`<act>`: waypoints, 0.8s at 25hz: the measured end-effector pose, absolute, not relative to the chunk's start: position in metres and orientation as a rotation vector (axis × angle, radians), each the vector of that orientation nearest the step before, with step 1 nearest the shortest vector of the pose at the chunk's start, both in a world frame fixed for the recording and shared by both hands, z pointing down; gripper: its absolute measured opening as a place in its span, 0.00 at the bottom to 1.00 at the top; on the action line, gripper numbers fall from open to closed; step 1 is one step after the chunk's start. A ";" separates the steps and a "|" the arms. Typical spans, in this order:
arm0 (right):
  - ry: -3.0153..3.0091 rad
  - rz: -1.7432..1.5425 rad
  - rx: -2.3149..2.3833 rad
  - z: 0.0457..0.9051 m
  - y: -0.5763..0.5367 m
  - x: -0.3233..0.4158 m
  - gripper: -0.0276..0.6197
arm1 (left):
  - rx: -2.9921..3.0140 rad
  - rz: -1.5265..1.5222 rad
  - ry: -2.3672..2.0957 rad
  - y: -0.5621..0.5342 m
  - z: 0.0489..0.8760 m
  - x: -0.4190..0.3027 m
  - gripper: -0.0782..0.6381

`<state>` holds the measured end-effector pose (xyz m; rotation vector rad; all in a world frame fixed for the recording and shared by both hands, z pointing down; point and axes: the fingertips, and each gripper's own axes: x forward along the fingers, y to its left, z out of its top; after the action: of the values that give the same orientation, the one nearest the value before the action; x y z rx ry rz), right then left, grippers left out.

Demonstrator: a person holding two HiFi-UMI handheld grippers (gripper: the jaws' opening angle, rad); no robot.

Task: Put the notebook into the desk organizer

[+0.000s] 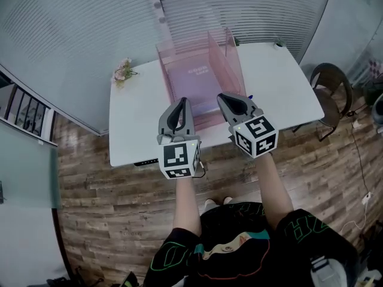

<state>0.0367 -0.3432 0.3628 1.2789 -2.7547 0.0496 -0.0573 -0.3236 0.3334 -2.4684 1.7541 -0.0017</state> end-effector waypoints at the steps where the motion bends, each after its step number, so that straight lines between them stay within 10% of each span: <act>1: -2.753 0.050 1.305 0.355 -0.346 0.044 0.05 | -2.464 0.004 1.757 -0.321 0.329 -0.055 0.10; 20: -2.692 -0.100 1.497 0.316 -0.337 0.095 0.05 | -2.262 0.076 1.974 -0.305 0.322 -0.062 0.10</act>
<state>0.0954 -0.3365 0.3156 1.4966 -2.6923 -0.1001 -0.0616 -0.3053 0.3224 -2.2624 1.9739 0.0761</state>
